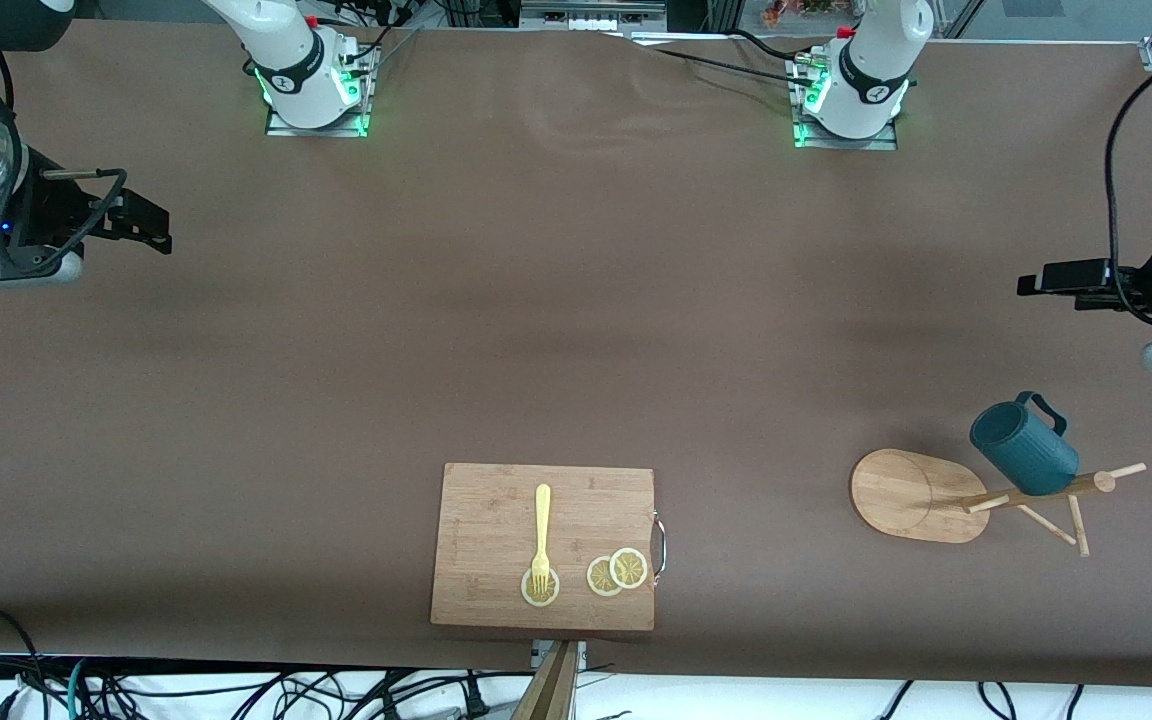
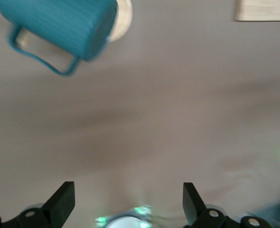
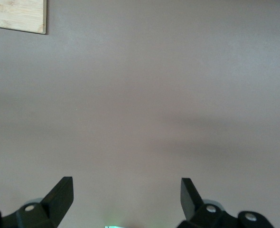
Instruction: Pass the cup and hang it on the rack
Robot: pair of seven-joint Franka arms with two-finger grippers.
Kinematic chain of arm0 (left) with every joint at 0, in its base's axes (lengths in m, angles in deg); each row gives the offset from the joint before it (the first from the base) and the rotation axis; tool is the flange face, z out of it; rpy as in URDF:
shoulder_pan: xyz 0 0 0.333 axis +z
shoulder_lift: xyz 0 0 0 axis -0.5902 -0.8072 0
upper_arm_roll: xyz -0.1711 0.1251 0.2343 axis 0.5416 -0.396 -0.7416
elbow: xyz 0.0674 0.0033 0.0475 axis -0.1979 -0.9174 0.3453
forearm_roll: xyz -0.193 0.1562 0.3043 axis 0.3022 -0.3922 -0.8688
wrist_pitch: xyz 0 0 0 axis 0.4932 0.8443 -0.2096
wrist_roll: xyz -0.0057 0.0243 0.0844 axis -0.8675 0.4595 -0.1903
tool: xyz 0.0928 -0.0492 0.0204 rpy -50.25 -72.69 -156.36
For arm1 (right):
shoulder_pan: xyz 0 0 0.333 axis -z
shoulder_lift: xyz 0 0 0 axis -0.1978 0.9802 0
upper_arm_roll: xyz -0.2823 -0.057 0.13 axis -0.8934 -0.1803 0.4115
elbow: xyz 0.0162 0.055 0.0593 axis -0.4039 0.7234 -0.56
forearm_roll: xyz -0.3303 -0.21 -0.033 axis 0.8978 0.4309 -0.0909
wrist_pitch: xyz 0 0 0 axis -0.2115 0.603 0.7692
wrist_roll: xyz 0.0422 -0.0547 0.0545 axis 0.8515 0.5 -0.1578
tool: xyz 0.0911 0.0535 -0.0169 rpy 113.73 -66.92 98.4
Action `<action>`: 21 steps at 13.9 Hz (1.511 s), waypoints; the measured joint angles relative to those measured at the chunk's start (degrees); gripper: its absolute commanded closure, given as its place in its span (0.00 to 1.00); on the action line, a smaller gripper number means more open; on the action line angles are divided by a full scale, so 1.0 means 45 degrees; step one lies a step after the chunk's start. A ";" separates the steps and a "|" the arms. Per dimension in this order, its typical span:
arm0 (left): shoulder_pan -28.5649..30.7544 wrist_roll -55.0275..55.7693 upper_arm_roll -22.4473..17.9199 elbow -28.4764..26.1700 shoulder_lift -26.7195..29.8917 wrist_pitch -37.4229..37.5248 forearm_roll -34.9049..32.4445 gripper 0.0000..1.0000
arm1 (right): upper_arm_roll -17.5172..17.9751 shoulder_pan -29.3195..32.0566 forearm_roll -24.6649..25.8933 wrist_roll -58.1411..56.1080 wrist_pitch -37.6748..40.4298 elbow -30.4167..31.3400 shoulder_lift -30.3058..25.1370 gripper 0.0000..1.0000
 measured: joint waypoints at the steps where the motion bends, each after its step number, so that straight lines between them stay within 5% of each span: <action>1: -0.0371 0.0053 0.0000 0.0059 0.0220 -0.0422 -0.0655 0.00 | -0.0001 0.0001 0.0000 0.0000 0.0001 0.0000 0.0000 0.00; 7: -0.0501 0.0837 -0.0189 0.0132 0.1488 -0.0708 -0.1445 0.00 | 0.0000 0.0000 0.0000 0.0000 0.0007 -0.0002 0.0000 0.00; 21: -0.0661 0.3138 0.0591 -0.0661 0.2210 0.0302 -0.1448 0.00 | 0.0015 0.0000 0.0000 0.0001 0.0008 -0.0003 0.0000 0.00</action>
